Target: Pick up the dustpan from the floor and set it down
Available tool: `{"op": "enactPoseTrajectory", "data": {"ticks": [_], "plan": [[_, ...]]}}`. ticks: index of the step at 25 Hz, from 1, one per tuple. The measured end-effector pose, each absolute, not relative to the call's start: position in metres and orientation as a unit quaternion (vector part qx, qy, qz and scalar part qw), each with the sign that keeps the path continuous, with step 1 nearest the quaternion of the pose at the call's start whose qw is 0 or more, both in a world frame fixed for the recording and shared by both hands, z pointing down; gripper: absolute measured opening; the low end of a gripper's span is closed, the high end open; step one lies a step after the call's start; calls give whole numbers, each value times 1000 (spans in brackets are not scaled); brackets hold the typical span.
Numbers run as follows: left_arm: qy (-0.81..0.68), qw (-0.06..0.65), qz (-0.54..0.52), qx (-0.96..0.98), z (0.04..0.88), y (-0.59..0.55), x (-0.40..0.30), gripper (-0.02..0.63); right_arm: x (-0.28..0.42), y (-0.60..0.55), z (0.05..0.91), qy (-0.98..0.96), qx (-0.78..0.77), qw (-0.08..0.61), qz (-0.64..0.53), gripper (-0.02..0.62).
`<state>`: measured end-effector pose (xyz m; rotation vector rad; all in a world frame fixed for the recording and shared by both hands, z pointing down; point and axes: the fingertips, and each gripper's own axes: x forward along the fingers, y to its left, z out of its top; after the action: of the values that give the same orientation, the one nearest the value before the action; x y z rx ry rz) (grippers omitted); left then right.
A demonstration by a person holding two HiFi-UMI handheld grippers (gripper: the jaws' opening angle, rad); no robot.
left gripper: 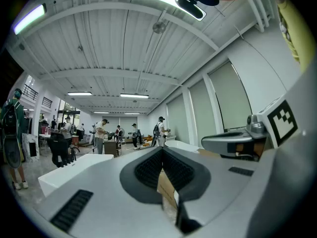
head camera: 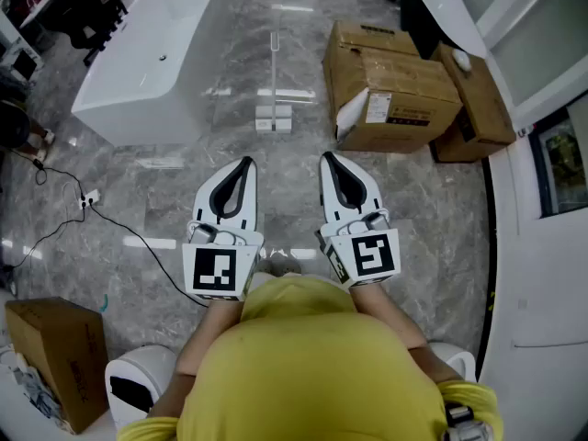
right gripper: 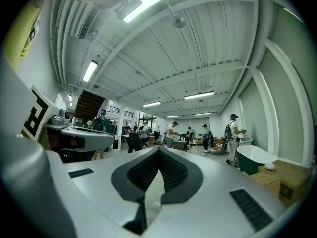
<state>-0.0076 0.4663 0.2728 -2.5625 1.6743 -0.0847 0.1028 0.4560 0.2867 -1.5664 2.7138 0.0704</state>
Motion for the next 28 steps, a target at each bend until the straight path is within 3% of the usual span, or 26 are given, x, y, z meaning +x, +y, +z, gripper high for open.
{"op": "enactPoseTrajectory", "data": {"ticks": [13,28], "plan": [[568,10,-36,-822,296,409,-14,0,111,395,306,879,-477,2,12,45],[535,3,-27,-844,296,232,-75,0,48,227,322,866,-499,-15,5,95]]}}
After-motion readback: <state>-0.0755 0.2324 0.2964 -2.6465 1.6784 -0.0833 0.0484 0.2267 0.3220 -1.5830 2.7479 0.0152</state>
